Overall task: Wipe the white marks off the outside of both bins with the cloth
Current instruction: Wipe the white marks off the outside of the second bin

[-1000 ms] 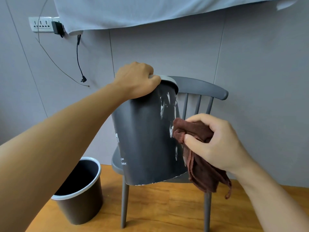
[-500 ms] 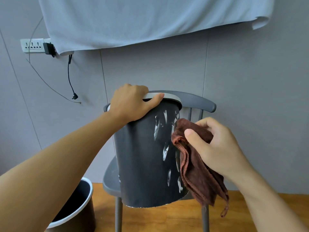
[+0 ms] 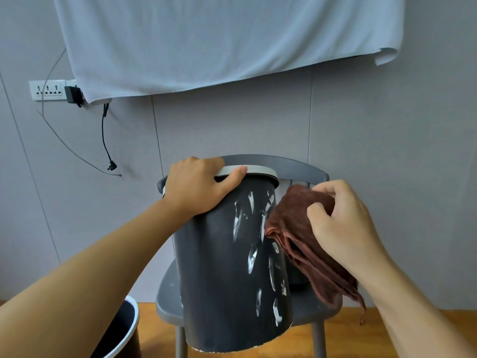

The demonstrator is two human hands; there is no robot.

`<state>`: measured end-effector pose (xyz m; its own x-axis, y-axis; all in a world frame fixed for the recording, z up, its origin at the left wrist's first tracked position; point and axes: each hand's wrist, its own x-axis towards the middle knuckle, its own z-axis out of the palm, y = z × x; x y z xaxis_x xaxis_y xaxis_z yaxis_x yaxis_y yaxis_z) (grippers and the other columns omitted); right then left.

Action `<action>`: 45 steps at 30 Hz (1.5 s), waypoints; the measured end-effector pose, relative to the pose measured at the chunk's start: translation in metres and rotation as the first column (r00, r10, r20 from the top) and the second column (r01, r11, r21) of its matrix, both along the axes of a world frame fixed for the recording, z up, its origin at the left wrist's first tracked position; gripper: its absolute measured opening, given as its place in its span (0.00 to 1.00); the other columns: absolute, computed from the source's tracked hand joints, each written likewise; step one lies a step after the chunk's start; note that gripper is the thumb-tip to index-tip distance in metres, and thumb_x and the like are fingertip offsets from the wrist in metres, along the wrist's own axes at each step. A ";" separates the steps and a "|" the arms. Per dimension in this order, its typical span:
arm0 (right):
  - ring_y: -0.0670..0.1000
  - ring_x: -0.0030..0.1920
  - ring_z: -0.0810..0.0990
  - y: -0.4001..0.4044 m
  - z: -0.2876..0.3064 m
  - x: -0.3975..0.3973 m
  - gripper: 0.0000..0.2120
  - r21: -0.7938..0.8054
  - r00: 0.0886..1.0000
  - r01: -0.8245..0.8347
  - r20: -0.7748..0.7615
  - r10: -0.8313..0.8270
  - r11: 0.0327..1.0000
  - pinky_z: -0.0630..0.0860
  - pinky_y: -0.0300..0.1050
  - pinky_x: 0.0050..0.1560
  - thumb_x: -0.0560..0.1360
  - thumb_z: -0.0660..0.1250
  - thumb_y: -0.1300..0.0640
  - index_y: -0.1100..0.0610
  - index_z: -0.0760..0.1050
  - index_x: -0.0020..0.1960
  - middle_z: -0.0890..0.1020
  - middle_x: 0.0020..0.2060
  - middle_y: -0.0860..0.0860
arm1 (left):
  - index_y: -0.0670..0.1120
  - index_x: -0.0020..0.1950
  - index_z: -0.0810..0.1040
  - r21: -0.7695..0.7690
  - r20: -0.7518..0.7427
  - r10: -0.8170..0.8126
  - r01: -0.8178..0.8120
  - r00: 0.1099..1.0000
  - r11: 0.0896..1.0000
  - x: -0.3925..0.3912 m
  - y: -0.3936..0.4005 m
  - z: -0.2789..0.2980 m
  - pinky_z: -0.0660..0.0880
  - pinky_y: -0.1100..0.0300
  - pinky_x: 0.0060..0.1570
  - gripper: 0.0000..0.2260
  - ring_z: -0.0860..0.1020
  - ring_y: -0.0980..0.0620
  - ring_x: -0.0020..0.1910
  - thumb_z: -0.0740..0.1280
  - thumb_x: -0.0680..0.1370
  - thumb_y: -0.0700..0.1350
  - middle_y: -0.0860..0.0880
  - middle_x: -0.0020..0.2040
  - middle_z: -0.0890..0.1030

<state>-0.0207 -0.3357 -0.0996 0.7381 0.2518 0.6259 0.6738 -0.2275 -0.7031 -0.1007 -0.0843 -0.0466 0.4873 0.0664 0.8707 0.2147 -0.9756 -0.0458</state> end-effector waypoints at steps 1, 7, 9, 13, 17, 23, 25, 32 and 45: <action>0.47 0.53 0.76 0.003 0.001 0.000 0.09 0.025 0.997 0.038 0.073 -0.040 0.999 0.69 0.37 0.52 0.78 0.66 0.61 0.53 0.74 0.57 0.79 0.54 0.48 | 0.49 0.29 0.57 -0.003 0.001 -0.001 0.001 1.000 1.000 0.000 0.000 0.000 0.55 0.60 0.28 0.29 0.63 0.52 0.22 0.54 0.76 0.71 0.52 0.21 0.61; 0.44 0.53 0.74 0.030 -0.037 -0.023 0.16 -0.014 0.864 -0.053 0.501 0.053 0.998 0.67 0.24 0.58 0.76 0.76 0.57 0.57 0.78 0.62 0.76 0.54 0.48 | 0.47 0.29 0.59 -0.020 0.015 0.029 -0.029 0.999 0.999 0.000 0.002 -0.001 0.56 0.58 0.28 0.30 0.65 0.48 0.24 0.54 0.76 0.71 0.51 0.21 0.62; 0.46 0.53 0.78 0.037 -0.053 -0.029 0.19 -0.063 0.869 -0.127 0.474 0.142 0.990 0.77 0.33 0.57 0.75 0.78 0.51 0.55 0.79 0.62 0.78 0.53 0.47 | 0.46 0.29 0.60 -0.020 0.010 0.027 -0.027 1.000 0.999 0.000 0.003 -0.001 0.58 0.58 0.28 0.30 0.66 0.47 0.24 0.54 0.76 0.72 0.51 0.22 0.63; 0.49 0.53 0.81 0.041 -0.059 -0.028 0.19 -0.065 0.860 -0.163 0.479 0.174 0.984 0.83 0.50 0.53 0.75 0.76 0.44 0.54 0.84 0.60 0.82 0.50 0.47 | 0.47 0.29 0.60 -0.015 0.014 0.015 -0.015 1.000 1.000 -0.003 0.004 -0.002 0.58 0.59 0.27 0.30 0.65 0.50 0.23 0.56 0.77 0.71 0.52 0.21 0.63; 0.49 0.57 0.73 0.046 -0.062 -0.025 0.20 0.037 0.919 -0.156 0.372 0.131 0.987 0.79 0.45 0.56 0.76 0.67 0.38 0.47 0.86 0.60 0.75 0.53 0.45 | 0.47 0.29 0.59 -0.031 0.011 0.036 -0.035 0.999 0.999 -0.002 0.006 -0.001 0.55 0.59 0.28 0.30 0.64 0.51 0.23 0.56 0.77 0.70 0.51 0.22 0.62; 0.48 0.64 0.74 0.050 -0.071 -0.025 0.19 -0.009 0.949 -0.161 0.273 0.158 0.987 0.80 0.41 0.61 0.81 0.61 0.38 0.43 0.81 0.66 0.73 0.64 0.46 | 0.48 0.29 0.58 -0.053 0.004 0.038 -0.038 0.999 0.998 -0.003 0.006 -0.001 0.56 0.58 0.29 0.29 0.63 0.51 0.23 0.57 0.77 0.70 0.51 0.22 0.62; 0.46 0.60 0.77 0.048 -0.070 -0.024 0.16 0.009 0.934 -0.171 0.320 0.159 0.985 0.82 0.39 0.58 0.80 0.66 0.43 0.45 0.80 0.66 0.74 0.61 0.45 | 0.47 0.29 0.58 -0.051 0.004 0.037 -0.037 0.999 0.998 -0.003 0.005 -0.001 0.58 0.58 0.28 0.30 0.64 0.50 0.24 0.56 0.77 0.70 0.51 0.22 0.62; 0.39 0.57 0.80 0.041 -0.039 -0.010 0.24 0.151 0.956 -0.192 0.252 0.150 0.970 0.75 0.28 0.57 0.73 0.77 0.48 0.45 0.76 0.67 0.82 0.56 0.42 | 0.47 0.29 0.57 -0.039 0.003 0.034 -0.034 0.999 0.999 -0.003 0.002 0.001 0.54 0.59 0.28 0.30 0.63 0.50 0.23 0.56 0.76 0.70 0.51 0.21 0.60; 0.46 0.54 0.74 0.064 -0.027 0.006 0.20 -0.039 0.876 -0.127 0.465 0.131 0.991 0.69 0.26 0.55 0.79 0.64 0.40 0.44 0.79 0.68 0.70 0.54 0.44 | 0.46 0.29 0.61 -0.015 0.046 -0.111 0.112 0.993 0.994 -0.011 -0.003 -0.003 0.62 0.56 0.27 0.28 0.61 0.48 0.23 0.56 0.78 0.66 0.51 0.22 0.60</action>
<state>-0.0143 -0.2718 -0.1269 0.3226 0.3304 0.8870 0.9465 -0.1196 -0.2997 -0.1122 -0.0870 -0.0494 0.4533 0.0290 0.8909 0.1059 -0.9941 -0.0215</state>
